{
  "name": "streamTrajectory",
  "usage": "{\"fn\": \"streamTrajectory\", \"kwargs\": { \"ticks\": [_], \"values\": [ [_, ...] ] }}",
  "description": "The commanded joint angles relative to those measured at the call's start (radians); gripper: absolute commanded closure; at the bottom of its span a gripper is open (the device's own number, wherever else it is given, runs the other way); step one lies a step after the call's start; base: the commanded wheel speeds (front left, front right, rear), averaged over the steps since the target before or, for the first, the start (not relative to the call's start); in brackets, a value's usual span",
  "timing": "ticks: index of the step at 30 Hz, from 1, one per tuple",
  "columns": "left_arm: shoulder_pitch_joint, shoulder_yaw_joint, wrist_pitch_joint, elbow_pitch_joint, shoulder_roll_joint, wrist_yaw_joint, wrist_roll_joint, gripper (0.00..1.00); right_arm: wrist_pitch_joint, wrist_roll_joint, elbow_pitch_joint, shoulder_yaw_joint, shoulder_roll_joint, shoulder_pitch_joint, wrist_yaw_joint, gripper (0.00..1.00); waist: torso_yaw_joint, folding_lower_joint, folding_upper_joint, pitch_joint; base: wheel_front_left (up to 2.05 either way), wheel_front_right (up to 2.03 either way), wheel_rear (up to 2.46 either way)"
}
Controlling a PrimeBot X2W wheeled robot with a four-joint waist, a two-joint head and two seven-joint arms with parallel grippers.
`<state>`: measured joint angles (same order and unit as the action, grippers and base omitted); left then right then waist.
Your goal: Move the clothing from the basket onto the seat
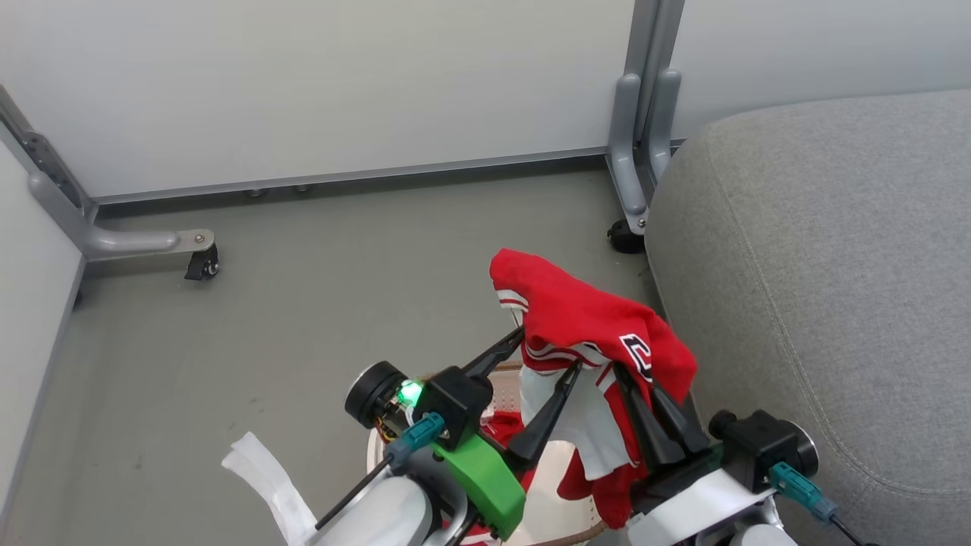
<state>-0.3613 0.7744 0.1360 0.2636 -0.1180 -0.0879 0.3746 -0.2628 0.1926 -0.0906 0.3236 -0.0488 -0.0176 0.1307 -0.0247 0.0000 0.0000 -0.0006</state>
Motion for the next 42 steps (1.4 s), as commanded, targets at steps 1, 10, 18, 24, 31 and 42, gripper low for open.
{"fn": "streamTrajectory", "kwargs": {
  "ticks": [1, 10, 18, 24, 31, 42],
  "values": [
    [0.012, 0.000, -0.001, -0.005, -0.011, -0.003, 0.010, 0.00, -0.003, 0.008, 0.006, -0.007, -0.003, 0.013, 0.000, 1.00, 0.002, 0.0000, 0.0000, -0.002, 0.00, 0.00, 0.00],
    [0.035, 0.004, 0.009, -0.025, -0.024, 0.003, 0.024, 0.00, -0.003, -0.002, 0.009, -0.070, -0.003, 0.019, 0.000, 1.00, 0.002, 0.0000, 0.0000, -0.005, 0.00, 0.00, 0.00],
    [0.064, -0.032, 0.046, -0.044, -0.055, 0.037, 0.040, 0.00, -0.003, -0.020, 0.023, -0.110, -0.003, 0.026, 0.000, 1.00, -0.055, 0.0000, 0.0000, 0.015, 0.00, 0.00, 0.00],
    [0.074, -0.065, 0.059, -0.059, -0.084, 0.056, 0.054, 0.00, -0.003, -0.025, 0.060, -0.144, -0.003, 0.034, 0.000, 1.00, -0.136, 0.0000, 0.0000, 0.058, 0.00, 0.00, 0.00],
    [0.058, -0.076, 0.055, -0.078, -0.118, 0.067, 0.040, 0.00, -0.003, -0.025, 0.107, -0.173, -0.003, 0.037, 0.000, 1.00, -0.257, 0.0000, 0.0000, 0.108, 0.00, 0.00, 0.00],
    [0.026, -0.059, 0.019, -0.114, -0.152, 0.066, 0.017, 0.00, -0.003, 0.025, 0.168, -0.226, -0.002, 0.014, 0.000, 1.00, -0.444, 0.0000, 0.0000, 0.192, 0.00, 0.00, 0.00]
  ]
}}
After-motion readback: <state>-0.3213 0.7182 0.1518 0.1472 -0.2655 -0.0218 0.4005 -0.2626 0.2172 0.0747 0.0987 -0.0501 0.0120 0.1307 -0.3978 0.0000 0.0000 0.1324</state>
